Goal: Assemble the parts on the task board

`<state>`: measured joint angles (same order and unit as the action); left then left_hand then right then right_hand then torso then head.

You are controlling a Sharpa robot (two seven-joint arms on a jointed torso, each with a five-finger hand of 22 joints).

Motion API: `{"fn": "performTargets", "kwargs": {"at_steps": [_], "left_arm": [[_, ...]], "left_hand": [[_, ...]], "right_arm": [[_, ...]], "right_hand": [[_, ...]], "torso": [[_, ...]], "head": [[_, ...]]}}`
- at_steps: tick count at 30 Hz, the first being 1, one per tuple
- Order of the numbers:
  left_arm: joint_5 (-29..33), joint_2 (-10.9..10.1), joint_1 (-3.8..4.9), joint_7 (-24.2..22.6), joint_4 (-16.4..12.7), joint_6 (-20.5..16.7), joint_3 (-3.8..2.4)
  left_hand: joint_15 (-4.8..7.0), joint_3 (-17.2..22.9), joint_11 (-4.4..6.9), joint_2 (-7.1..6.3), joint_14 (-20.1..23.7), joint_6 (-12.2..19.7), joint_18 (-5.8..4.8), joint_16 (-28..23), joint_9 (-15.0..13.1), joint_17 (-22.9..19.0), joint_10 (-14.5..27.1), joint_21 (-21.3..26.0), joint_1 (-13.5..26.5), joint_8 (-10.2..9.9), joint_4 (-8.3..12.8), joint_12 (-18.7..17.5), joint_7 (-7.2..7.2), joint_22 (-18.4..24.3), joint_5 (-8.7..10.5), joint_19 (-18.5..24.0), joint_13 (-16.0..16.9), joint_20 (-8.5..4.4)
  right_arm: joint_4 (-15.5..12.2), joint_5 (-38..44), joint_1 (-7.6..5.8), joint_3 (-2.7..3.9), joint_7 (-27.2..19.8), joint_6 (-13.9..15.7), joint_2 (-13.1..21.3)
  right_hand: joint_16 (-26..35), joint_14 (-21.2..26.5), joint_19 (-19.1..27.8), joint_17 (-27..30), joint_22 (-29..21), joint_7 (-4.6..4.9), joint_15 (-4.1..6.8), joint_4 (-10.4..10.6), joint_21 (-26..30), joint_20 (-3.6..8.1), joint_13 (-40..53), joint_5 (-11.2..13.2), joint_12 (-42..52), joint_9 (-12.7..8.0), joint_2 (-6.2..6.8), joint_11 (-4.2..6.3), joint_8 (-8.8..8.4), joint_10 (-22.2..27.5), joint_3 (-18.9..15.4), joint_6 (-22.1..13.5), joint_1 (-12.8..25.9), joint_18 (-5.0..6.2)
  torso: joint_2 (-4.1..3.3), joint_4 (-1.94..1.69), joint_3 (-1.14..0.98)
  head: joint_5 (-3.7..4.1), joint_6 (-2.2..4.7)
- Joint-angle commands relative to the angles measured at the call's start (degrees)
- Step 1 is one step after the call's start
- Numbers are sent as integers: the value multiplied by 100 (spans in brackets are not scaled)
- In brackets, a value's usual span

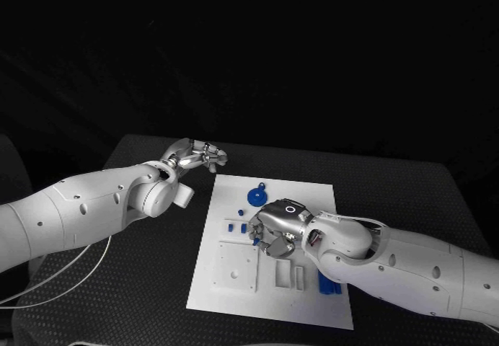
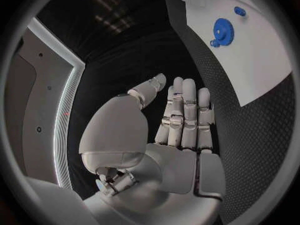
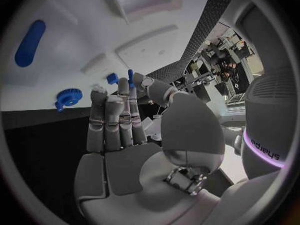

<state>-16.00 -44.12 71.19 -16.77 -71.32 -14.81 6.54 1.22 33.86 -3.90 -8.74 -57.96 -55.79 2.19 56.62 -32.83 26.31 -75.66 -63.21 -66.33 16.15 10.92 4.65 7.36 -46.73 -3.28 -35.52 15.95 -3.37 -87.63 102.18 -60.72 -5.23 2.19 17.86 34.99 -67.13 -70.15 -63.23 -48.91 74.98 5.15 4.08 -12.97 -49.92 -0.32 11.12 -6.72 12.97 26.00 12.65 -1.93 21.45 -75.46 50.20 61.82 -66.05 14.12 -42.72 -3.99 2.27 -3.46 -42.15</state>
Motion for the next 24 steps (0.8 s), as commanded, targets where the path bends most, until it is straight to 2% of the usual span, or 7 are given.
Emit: {"fn": "performTargets", "kwargs": {"at_steps": [1,8,13,19,24], "left_arm": [[66,18,9,-66,-18,1,-5],[89,47,10,-61,-13,0,-4],[89,66,10,-51,-9,-1,-4],[89,76,11,-52,-20,4,-4],[89,79,11,-50,-17,6,-4]], "left_hand": [[-4,-17,-6,6,-22,28,-100,-17,4,9,15,21,69,-13,-5,-28,7,9,-26,26,-6,-339],[-5,-18,-6,1,-20,28,-101,-19,4,10,14,22,71,-12,-7,-28,7,10,-25,27,-5,-338],[-5,-18,-5,-1,-19,28,-101,-20,4,11,13,23,72,-12,-7,-28,6,10,-24,28,-5,-338],[-6,-16,-5,-3,-18,28,-101,-22,4,12,13,24,72,-11,-8,-28,6,10,-24,29,-5,-338],[-6,-15,-5,-6,-17,28,-102,-24,4,13,13,25,71,-11,-9,-28,6,10,-24,30,-4,-338]], "right_arm": [[33,241,71,-22,-14,-116,-59],[70,288,197,-41,-9,-115,-187],[83,306,219,-42,5,-127,-236],[117,321,252,-50,-5,-152,-282],[134,336,262,-64,-4,-202,-292]], "right_hand": [[33,-23,-23,-6,99,8,26,-20,-18,21,-1,-22,-34,12,-64,-3,37,-46,-15,31,-19,88],[35,-24,-23,-6,99,9,26,-26,-18,21,-1,-22,-38,14,-71,-3,37,-47,-19,31,-16,88],[36,-25,-23,-6,99,9,26,-29,-18,21,-1,-24,-40,14,-74,-3,36,-47,-21,30,-16,88],[38,-26,-23,-7,98,9,26,-32,-17,21,-2,-24,-43,15,-77,-4,36,-48,-23,30,-14,88],[40,-27,-23,-7,98,9,26,-36,-17,21,-1,-28,-45,16,-80,-4,36,-50,-27,30,-11,88]], "torso": [[-1,5,4],[-8,-15,-4],[-10,-9,-9],[-5,3,-1],[-5,4,-7]], "head": [[-42,-26],[-73,-66],[-110,-88],[-130,-117],[-146,-127]]}}
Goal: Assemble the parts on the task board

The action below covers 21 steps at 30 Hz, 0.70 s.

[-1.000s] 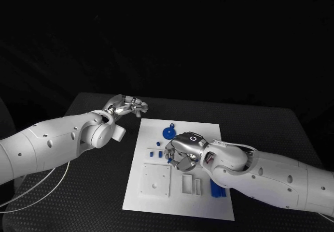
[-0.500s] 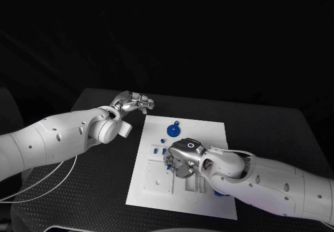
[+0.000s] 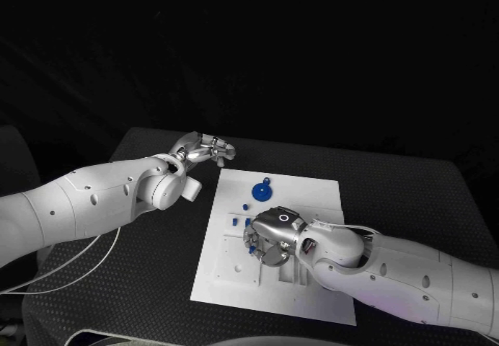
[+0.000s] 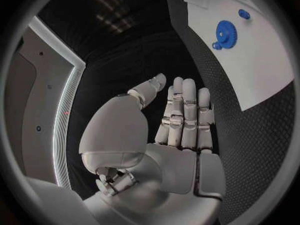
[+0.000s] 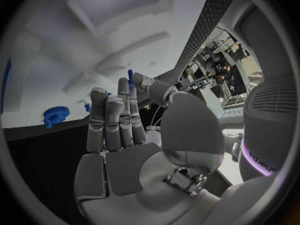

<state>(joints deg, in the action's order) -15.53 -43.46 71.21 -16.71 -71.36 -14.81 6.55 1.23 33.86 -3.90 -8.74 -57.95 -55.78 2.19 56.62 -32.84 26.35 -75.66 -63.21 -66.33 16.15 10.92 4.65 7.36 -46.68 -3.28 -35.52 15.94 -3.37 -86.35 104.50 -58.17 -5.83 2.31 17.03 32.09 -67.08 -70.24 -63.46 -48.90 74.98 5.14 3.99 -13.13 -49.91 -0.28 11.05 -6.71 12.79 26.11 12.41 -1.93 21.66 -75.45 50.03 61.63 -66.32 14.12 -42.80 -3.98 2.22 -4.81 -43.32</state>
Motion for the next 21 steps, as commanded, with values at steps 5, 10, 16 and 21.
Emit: {"fn": "performTargets", "kwargs": {"at_steps": [5,10,16,21], "left_arm": [[42,4,9,-42,-11,6,-6],[42,6,9,-36,2,9,-6],[42,3,10,-38,-3,14,-6],[42,3,10,-35,0,18,-6]], "left_hand": [[-7,-15,-5,-8,-16,29,-102,-25,4,10,14,25,72,-11,-11,-29,6,6,-23,31,-4,-337],[-8,-13,-8,-20,-14,52,-103,-30,9,14,20,27,75,-22,-14,-34,17,6,-22,32,-6,-337],[-9,-11,-9,-20,-13,57,-103,-32,10,15,21,27,74,-24,-16,-35,20,6,-22,33,-6,-336],[-9,-9,-9,-20,-13,59,-103,-34,11,16,22,28,74,-25,-18,-35,21,6,-22,33,-6,-336]], "right_arm": [[19,104,7,-10,-23,-166,16],[25,104,7,-33,-20,-174,20],[67,128,6,-49,-7,-184,28],[93,131,6,-70,-11,-211,24]], "right_hand": [[38,-20,0,-9,97,9,36,-29,-17,17,6,-44,-32,7,-62,-4,15,-55,-17,49,21,88],[41,-22,-1,-10,97,10,36,-39,-17,17,6,-61,-38,10,-69,-4,14,-58,-28,49,30,88],[43,-23,-1,-11,96,9,36,-46,-16,17,6,-68,-41,11,-73,-4,14,-59,-33,49,33,88],[44,-23,-1,-12,96,9,36,-50,-16,17,6,-71,-43,12,-75,-4,14,-60,-36,49,34,88]], "torso": [[3,1,1],[1,7,-2],[2,7,0],[5,1,1]], "head": [[-8,-21],[-39,-29],[-20,-23],[-19,-28]]}}
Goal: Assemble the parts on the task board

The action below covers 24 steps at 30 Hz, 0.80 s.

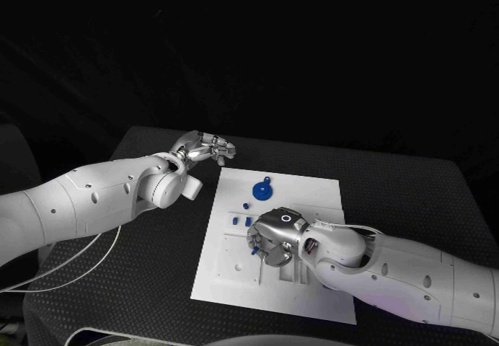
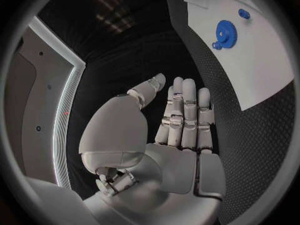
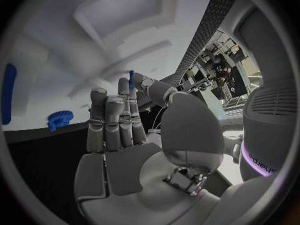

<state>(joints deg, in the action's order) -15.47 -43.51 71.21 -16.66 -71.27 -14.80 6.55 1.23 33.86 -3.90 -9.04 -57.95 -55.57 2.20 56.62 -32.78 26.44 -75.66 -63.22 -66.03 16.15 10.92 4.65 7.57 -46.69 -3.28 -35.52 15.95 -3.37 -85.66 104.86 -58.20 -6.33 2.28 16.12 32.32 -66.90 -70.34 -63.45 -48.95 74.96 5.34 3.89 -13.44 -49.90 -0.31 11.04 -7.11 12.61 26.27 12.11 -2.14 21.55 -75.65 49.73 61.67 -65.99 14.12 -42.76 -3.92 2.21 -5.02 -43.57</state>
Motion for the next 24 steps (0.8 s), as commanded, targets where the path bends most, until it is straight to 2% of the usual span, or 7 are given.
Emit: {"fn": "performTargets", "kwargs": {"at_steps": [1,7,12,24], "left_arm": [[35,7,10,-39,-8,15,-5],[35,7,10,-36,-11,22,-5],[35,0,11,-29,-15,22,-5],[35,-4,21,-17,-16,26,-5]], "left_hand": [[-9,-9,-9,11,-13,39,-103,-34,5,7,22,28,43,-25,-18,-35,0,7,-22,33,-6,-336],[-10,-9,-10,8,-12,41,-104,-36,6,8,23,28,44,-25,-20,-36,2,7,-21,34,-6,-336],[-11,-8,-11,8,-12,43,-104,-37,6,10,24,28,45,-26,-23,-37,3,7,-21,34,-6,-335],[-11,-7,-11,5,-11,46,-105,-40,6,12,26,29,45,-26,-25,-38,4,7,-20,35,-6,-335]], "right_arm": [[30,95,9,-30,-7,-117,-5],[56,104,9,-92,-4,-134,-33],[70,108,9,-115,-2,-134,-48],[21,102,8,-130,-11,-115,-97]], "right_hand": [[26,-14,-2,-7,98,-11,46,-21,-17,20,8,-32,-25,-3,-45,18,24,-40,-6,45,2,88],[28,-15,-2,-8,97,-10,46,-26,-16,20,8,-35,-28,-2,-48,18,24,-42,-10,44,5,88],[29,-15,-3,-9,97,-10,46,-28,-16,20,8,-37,-30,-1,-51,17,23,-42,-12,44,7,88],[32,-15,-3,-10,96,-10,45,-35,-15,20,8,-40,-35,0,-56,17,23,-44,-18,43,12,88]], "torso": [[1,-7,0],[-3,-7,2],[-2,-5,6],[0,-5,5]], "head": [[2,-6],[5,-11],[6,-21],[19,-20]]}}
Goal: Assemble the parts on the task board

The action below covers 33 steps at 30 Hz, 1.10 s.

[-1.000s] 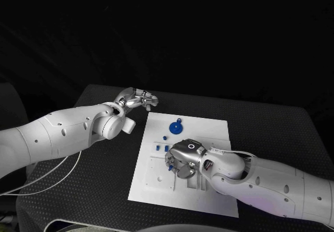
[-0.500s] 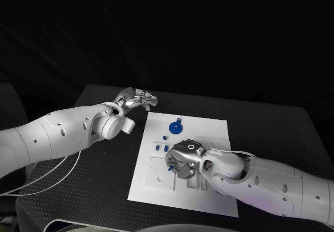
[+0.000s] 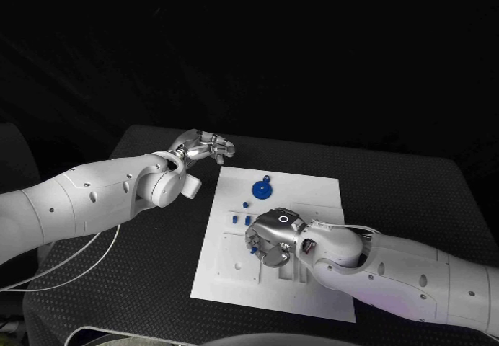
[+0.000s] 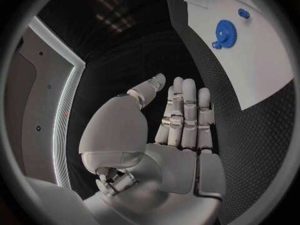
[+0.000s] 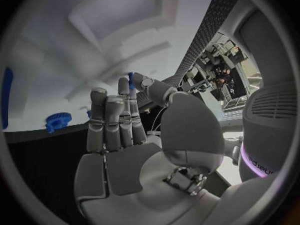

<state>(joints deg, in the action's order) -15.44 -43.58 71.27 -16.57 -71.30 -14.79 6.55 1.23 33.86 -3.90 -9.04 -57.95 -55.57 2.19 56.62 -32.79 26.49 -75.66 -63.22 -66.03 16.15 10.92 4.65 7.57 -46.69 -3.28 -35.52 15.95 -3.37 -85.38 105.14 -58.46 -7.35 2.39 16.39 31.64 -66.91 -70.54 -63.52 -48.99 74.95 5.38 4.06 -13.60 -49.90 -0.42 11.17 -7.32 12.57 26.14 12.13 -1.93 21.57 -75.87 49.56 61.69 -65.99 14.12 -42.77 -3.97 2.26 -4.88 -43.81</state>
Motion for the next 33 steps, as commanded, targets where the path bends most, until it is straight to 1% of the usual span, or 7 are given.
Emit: {"fn": "performTargets", "kwargs": {"at_steps": [1,6,12,17,21,24,33], "left_arm": [[32,3,15,-25,-14,27,-5],[32,8,22,-13,-16,37,-5],[32,10,28,0,-14,52,-5],[32,2,31,24,-22,77,-4],[32,-2,33,37,-21,82,-4],[32,-6,33,44,-23,89,-4],[32,-17,33,61,-17,96,-3]], "left_hand": [[-11,-7,-11,5,-11,47,-104,-40,7,7,26,29,45,-26,-25,-38,4,7,-20,35,-6,-335],[-11,-6,-12,4,-10,47,-104,-41,7,8,27,29,44,-26,-25,-38,4,7,-19,36,-6,-335],[-12,-4,-12,3,-10,49,-104,-42,7,10,27,29,41,-26,-25,-39,5,7,-19,36,-6,-335],[-12,-4,-13,0,-10,50,-104,-43,7,11,29,29,41,-26,-26,-40,5,7,-17,38,-7,-334],[-13,-6,-15,-6,-7,54,-105,-46,8,12,33,30,44,-27,-28,-42,7,7,-15,40,-7,-333],[-14,-6,-16,-11,-5,57,-106,-49,8,13,37,31,45,-28,-29,-44,8,7,-13,42,-8,-332],[-17,-5,-21,-20,2,67,-107,-55,10,15,47,33,43,-32,-32,-49,12,7,-12,48,-10,-330]], "right_arm": [[-8,74,35,-29,-20,-151,-32],[-9,71,34,-38,-10,-221,-69],[31,69,34,-94,49,-338,-123],[97,54,33,-106,128,-275,-110],[110,-14,32,-106,142,-150,-99],[101,-43,32,-106,146,-59,-82],[6,-127,31,-105,117,164,8]], "right_hand": [[32,5,4,-7,97,-14,28,-19,-15,31,-5,-18,-31,13,-58,-4,20,-22,-2,41,12,88],[34,5,3,-7,96,-13,28,-21,-15,31,-5,-22,-33,14,-60,-5,20,-23,-5,41,14,88],[47,11,10,-9,93,-9,24,-32,-7,28,-7,-64,-52,17,-72,-9,12,-17,-20,31,37,88],[84,46,41,-3,90,9,3,-41,16,14,-20,-105,-98,12,-59,-31,-16,25,-26,-13,58,88],[151,88,81,31,96,74,-57,-37,34,-8,-58,-181,-208,-17,21,-93,-105,169,-67,-166,98,88],[163,99,94,41,103,168,-137,-34,31,-23,-107,-309,-336,-59,140,-178,-222,374,-223,-386,187,88],[197,247,234,57,106,340,-292,-82,74,-80,-199,-512,-561,-144,356,-339,-413,774,-705,-791,307,88]], "torso": [[1,3,1],[0,1,3],[-1,-2,-1],[1,-1,1],[1,5,-2],[0,5,-5],[-2,7,-11]], "head": [[6,4],[15,-5],[20,-10],[21,-8],[16,-6],[18,-4],[31,3]]}}
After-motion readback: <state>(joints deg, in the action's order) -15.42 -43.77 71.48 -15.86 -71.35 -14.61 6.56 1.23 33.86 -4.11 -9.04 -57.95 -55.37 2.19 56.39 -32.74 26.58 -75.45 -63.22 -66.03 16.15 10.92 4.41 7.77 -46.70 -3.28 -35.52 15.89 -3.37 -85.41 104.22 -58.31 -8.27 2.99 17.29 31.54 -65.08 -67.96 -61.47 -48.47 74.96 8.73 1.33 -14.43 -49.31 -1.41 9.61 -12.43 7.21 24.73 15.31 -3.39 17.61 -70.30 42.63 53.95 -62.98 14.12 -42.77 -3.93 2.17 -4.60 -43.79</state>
